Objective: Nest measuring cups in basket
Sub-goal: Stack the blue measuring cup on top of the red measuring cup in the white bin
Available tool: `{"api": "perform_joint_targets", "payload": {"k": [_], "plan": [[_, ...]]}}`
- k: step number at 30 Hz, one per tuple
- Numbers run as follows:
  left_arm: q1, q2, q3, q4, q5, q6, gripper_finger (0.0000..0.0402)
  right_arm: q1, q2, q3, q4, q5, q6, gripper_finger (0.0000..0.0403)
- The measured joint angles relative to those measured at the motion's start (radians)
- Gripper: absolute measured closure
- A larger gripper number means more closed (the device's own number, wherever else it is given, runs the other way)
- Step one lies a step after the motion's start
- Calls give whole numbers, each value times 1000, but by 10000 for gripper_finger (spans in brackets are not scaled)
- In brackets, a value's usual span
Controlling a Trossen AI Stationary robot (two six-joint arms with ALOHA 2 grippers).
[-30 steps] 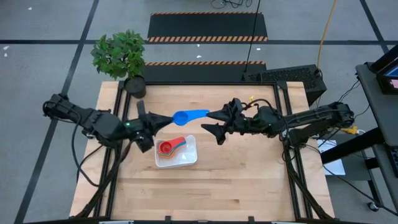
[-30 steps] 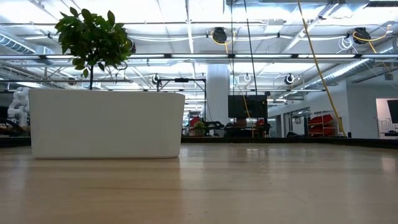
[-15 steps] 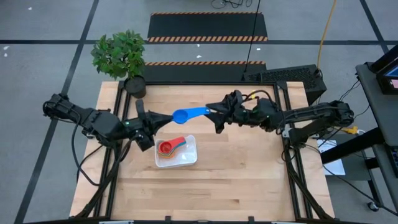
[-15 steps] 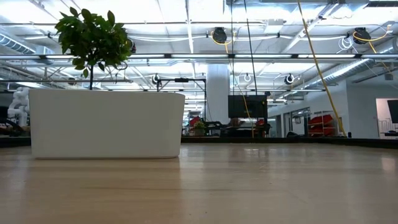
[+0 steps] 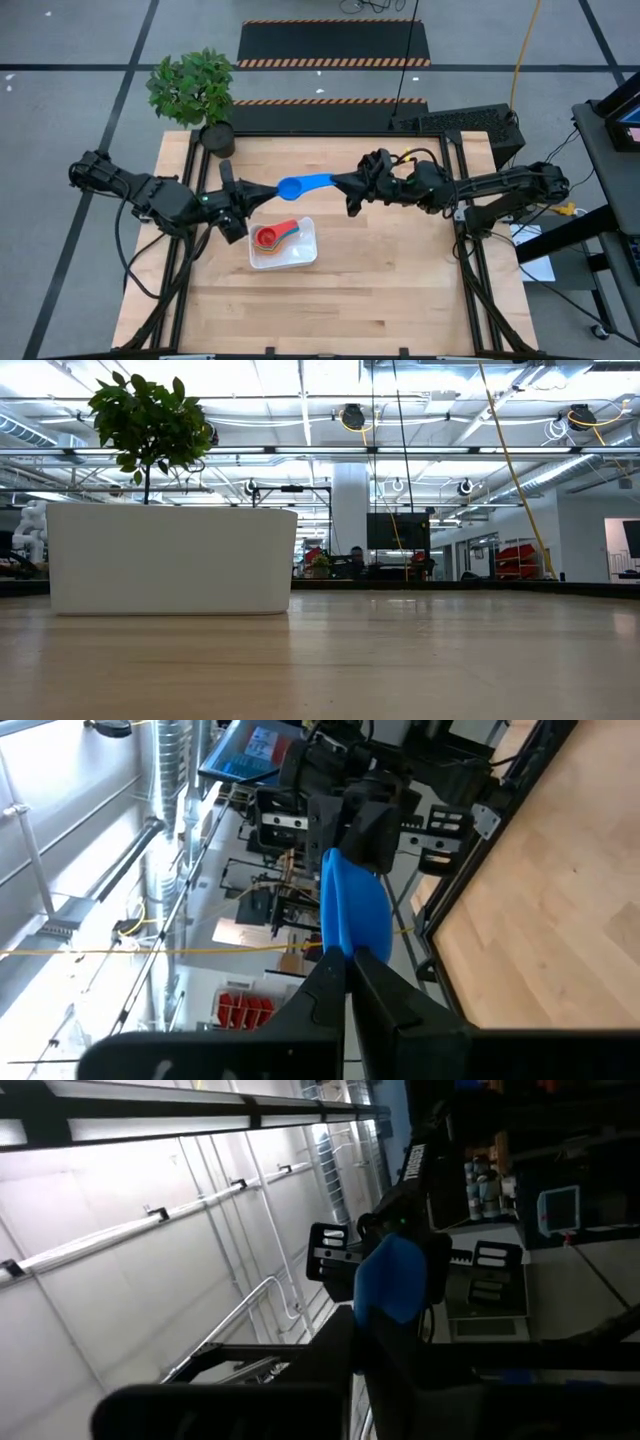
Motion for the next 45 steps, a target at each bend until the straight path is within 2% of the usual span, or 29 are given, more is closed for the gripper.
{"api": "perform_joint_targets", "payload": {"k": [3,7,13,16,20,23,26,29,31,33,36,40,45], "plan": [[0,0,0,0,3,-21,396,-1,0,-1,2,-26,-29,399],[6,0,0,-7,-8,-156,375,-1,0,-1,0,-36,-61,400],[8,-14,0,-45,-27,-338,257,-31,0,-1,2,-56,-110,401],[8,-26,0,-72,-93,-487,191,-67,0,-1,33,-105,-122,402],[8,-55,0,-235,-185,-736,125,-123,0,-1,39,-187,-137,402],[8,-89,0,-399,-209,-976,101,-164,-1,-1,17,-266,-163,402],[8,-124,0,-564,-206,-1334,100,-194,-2,-1,-77,-282,-246,402],[8,-175,0,-730,-181,-1690,115,-207,0,-1,-172,-278,-327,402],[8,-206,0,-833,-135,-1861,131,-202,6,-1,-237,-280,-349,402],[8,-229,0,-919,-90,-1970,148,-188,23,-1,-296,-280,-361,403],[8,-268,0,-1007,-37,-2053,172,-172,67,-1,-311,-277,-369,403],[8,-300,0,-1057,-23,-2066,200,-157,172,31,-304,-249,-344,403],[8,-325,0,-1064,-23,-2028,224,-132,340,186,-294,-294,-356,403]]}}
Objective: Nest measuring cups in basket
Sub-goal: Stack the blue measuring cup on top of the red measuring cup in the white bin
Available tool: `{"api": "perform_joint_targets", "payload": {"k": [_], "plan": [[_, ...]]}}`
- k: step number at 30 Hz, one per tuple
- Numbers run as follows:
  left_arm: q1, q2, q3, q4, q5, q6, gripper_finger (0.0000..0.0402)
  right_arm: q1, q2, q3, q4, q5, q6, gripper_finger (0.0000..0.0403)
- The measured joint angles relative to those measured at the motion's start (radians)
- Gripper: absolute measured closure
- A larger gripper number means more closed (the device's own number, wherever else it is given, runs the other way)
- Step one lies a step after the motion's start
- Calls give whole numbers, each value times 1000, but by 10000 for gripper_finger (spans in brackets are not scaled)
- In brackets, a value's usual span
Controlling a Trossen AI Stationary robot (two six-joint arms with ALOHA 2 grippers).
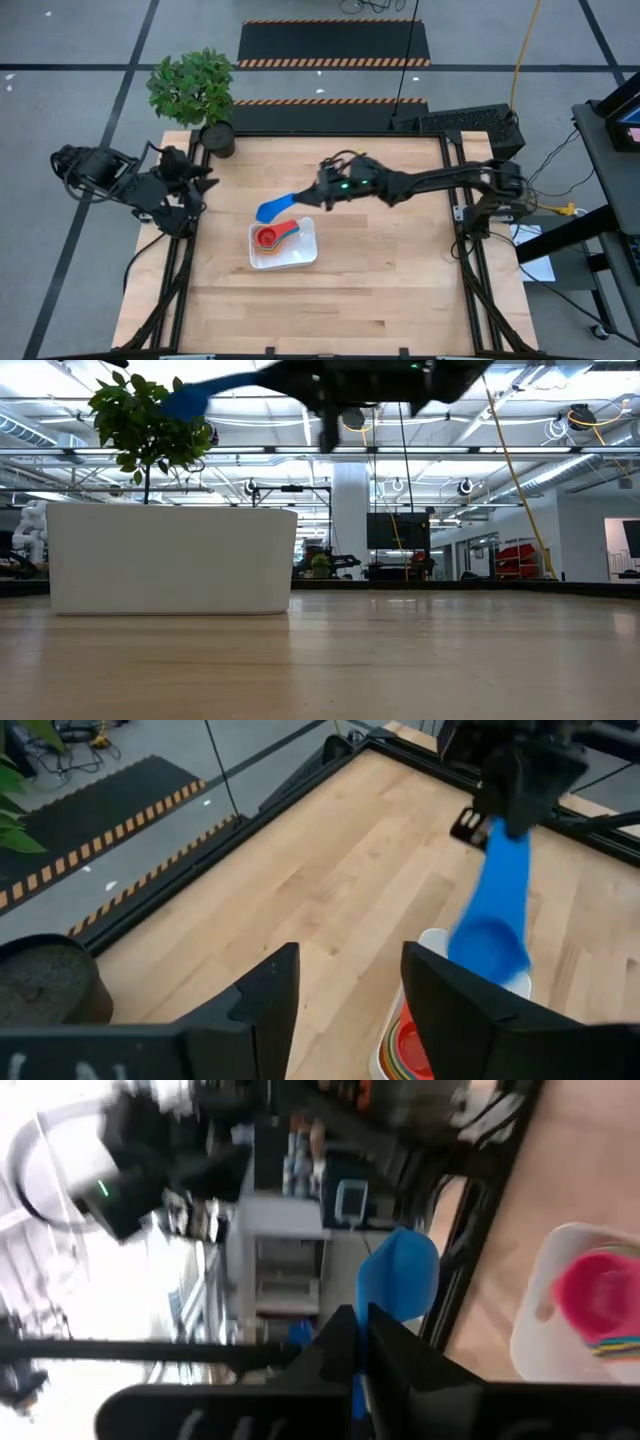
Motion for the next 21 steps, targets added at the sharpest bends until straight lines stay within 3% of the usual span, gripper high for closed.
{"api": "perform_joint_targets", "payload": {"k": [6,14,21], "plan": [[0,-3,0,-6,8,-11,231,14,164,154,-25,-110,-77,403],[0,-3,0,-6,32,-37,231,-9,218,166,-167,-119,-198,403],[0,-3,0,-7,34,23,231,-7,243,166,-169,-121,-219,403]]}}
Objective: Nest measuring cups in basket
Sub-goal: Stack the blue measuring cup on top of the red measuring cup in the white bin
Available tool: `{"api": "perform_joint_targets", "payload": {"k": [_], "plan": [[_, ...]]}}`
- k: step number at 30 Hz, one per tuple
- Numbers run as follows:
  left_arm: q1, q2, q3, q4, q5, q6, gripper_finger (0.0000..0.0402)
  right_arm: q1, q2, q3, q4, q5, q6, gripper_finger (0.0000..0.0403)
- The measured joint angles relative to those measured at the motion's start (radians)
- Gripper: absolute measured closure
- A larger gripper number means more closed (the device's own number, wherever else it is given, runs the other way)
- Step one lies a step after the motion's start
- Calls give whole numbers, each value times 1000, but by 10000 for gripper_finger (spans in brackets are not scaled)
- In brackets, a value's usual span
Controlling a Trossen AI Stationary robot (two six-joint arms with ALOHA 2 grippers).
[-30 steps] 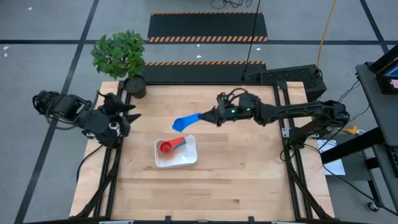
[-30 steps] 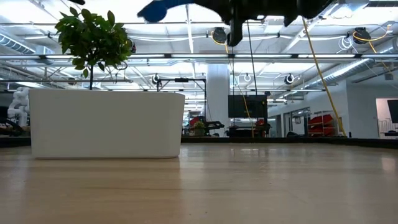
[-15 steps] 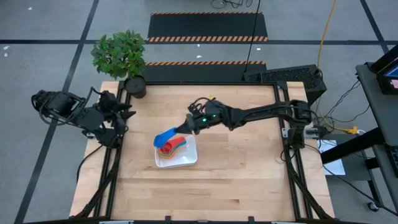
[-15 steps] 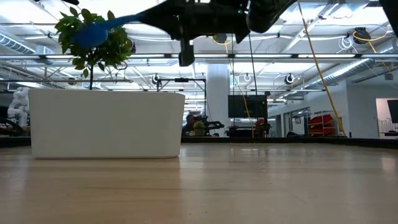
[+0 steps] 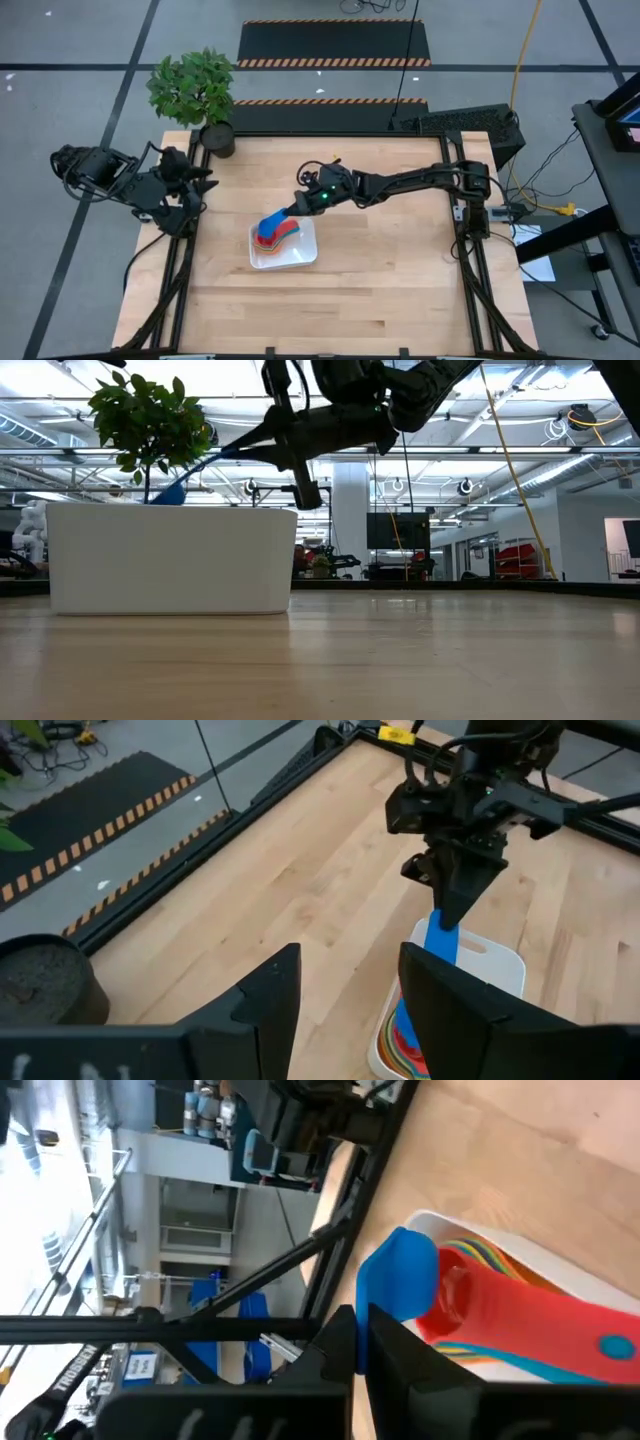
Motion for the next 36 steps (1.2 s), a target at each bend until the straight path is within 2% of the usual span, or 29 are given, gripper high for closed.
{"api": "perform_joint_targets", "payload": {"k": [15,29,36], "plan": [[0,0,0,-1,5,44,231,26,-1,0,-89,13,-53,401],[0,0,0,-1,6,38,231,27,-1,0,-149,37,-80,365],[0,0,0,-1,6,39,231,24,-1,0,-187,81,-87,349]]}}
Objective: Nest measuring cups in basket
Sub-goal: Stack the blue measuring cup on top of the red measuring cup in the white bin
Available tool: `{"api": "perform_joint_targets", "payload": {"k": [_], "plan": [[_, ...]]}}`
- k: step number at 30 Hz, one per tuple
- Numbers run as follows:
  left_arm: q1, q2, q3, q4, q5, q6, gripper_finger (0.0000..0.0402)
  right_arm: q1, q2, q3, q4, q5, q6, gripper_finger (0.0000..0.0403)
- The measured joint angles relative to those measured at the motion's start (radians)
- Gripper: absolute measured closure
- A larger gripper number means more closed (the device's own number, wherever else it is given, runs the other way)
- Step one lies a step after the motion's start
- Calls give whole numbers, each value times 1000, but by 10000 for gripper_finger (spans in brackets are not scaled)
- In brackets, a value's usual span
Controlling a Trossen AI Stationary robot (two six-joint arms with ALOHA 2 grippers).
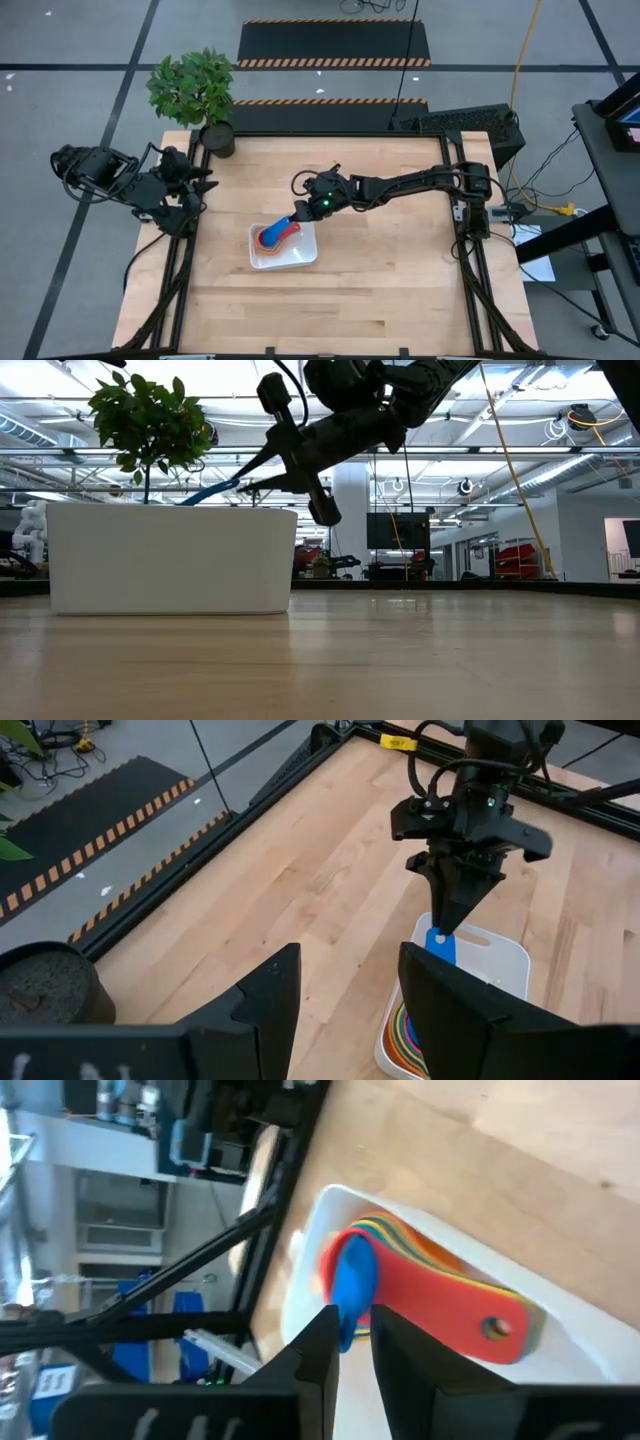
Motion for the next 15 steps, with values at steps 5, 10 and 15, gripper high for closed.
{"api": "perform_joint_targets", "payload": {"k": [5,10,15], "plan": [[0,0,0,0,0,0,231,-3,0,0,-22,4,-14,350],[0,0,0,0,0,0,231,-3,0,0,-24,4,-26,360],[0,0,0,0,-5,0,231,-3,0,0,-28,4,-42,384]]}}
